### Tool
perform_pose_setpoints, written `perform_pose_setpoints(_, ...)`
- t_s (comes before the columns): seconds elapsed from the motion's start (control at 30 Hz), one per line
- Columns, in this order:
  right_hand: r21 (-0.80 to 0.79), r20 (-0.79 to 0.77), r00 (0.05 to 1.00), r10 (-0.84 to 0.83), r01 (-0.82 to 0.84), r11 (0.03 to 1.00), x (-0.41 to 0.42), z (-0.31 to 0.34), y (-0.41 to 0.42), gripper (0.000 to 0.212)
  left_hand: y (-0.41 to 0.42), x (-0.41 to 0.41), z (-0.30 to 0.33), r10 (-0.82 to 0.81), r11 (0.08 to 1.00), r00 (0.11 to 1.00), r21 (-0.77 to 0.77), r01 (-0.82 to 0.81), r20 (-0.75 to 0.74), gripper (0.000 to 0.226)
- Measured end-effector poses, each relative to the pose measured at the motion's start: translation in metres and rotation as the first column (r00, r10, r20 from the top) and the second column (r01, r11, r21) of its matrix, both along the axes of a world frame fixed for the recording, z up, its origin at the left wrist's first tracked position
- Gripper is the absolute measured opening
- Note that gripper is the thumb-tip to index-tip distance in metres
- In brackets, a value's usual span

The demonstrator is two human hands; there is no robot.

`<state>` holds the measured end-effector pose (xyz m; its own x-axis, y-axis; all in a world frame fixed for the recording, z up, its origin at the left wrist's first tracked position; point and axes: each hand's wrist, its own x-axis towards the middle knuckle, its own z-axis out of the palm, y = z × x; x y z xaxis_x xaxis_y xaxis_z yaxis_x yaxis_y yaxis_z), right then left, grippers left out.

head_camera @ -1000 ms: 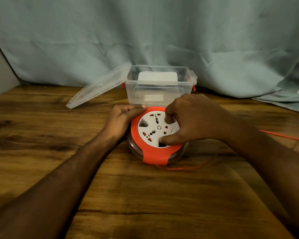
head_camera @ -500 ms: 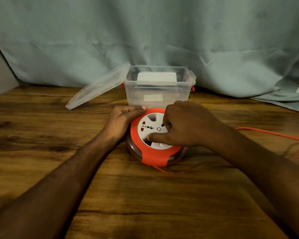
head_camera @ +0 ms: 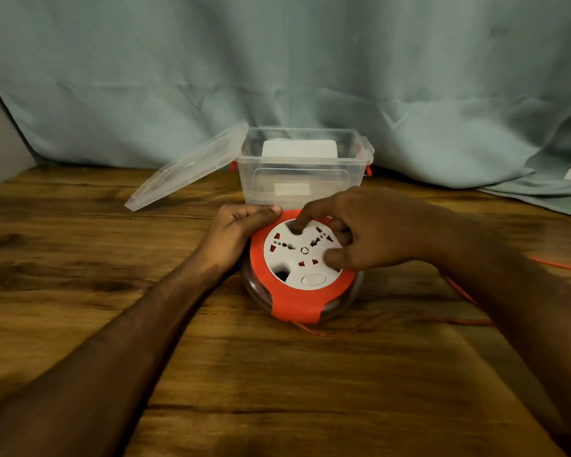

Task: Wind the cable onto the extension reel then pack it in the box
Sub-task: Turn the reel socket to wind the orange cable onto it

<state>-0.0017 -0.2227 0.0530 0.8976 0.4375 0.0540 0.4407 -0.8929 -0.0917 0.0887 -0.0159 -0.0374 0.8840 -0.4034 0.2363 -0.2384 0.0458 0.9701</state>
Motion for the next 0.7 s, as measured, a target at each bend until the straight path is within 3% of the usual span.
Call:
perform_pose_setpoints(0.1,-0.042,-0.054,0.999,0.007,-0.009,0.999,0.0011,-0.0007,-0.0015,0.061,-0.0010,-0.0013,0.0002,0.000,1.000,1.000,-0.020,0.000,-0.001,0.030)
perform_pose_setpoints(0.23,-0.083,-0.018,1.000,-0.010,0.009,0.996,0.0010,0.0012,-0.0026,0.061,-0.0004,-0.0011,0.0000,-0.009,1.000,1.000,-0.019,0.009,-0.006,0.028)
perform_pose_setpoints(0.7,-0.199,0.216,0.971,-0.101,0.145,0.969,-0.0006,-0.0049,0.0044,0.072,-0.0019,-0.0033,0.0016,0.022,0.999,1.000,-0.038,-0.023,-0.011,0.026)
